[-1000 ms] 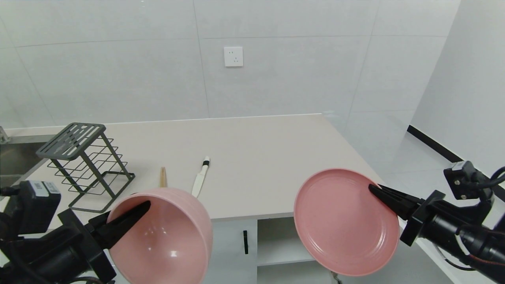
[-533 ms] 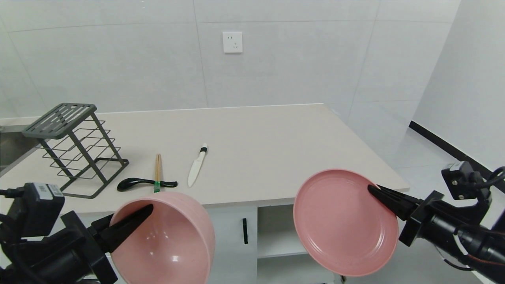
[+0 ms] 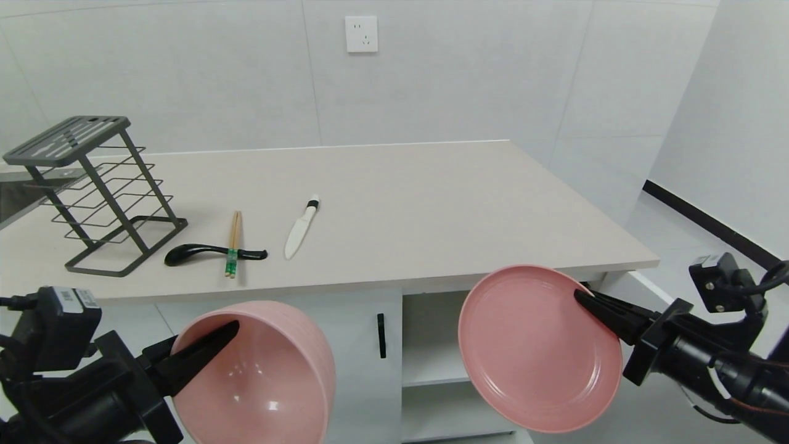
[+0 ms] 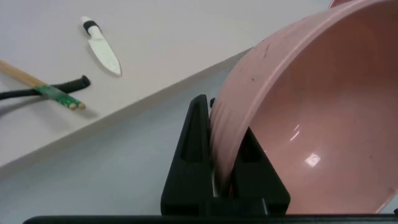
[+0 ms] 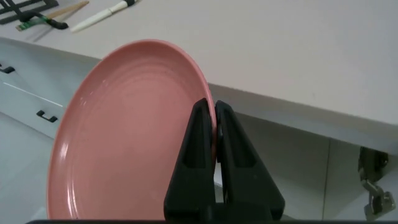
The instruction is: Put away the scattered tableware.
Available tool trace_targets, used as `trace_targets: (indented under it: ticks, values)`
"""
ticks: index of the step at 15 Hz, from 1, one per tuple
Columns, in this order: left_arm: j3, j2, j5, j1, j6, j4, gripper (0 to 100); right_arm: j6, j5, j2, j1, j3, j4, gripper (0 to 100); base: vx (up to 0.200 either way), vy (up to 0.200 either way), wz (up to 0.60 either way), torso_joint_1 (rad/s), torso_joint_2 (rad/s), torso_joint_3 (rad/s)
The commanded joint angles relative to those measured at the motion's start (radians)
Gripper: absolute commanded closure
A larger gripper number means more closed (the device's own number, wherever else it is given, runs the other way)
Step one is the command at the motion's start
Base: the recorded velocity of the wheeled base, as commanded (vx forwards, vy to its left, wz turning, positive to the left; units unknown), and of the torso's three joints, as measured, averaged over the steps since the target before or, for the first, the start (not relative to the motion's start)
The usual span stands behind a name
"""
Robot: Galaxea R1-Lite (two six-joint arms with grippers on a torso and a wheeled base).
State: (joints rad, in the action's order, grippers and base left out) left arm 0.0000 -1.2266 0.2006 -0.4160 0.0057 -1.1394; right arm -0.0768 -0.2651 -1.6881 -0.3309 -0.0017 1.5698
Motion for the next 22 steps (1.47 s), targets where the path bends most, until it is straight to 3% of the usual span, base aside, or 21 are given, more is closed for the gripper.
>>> trace_targets:
  ticks: [1, 16, 22]
  values:
    - [0.000, -0.002, 0.000, 0.000, -0.001, 0.000, 100, 0.000, 0.000, 0.001, 0.000, 0.000, 0.001, 100, 0.000, 0.000, 0.00, -0.232, 0.48, 0.246]
    - [0.000, -0.002, 0.000, 0.000, 0.000, 0.000, 100, 0.000, 0.000, -0.001, -0.004, 0.000, 0.001, 100, 0.000, 0.000, 0.00, -0.219, 0.46, 0.239]
    - [0.000, -0.002, 0.000, 0.000, 0.000, 0.000, 100, 0.002, 0.001, -0.007, -0.004, 0.000, 0.001, 100, 0.000, 0.000, 0.00, -0.041, 0.11, 0.056]
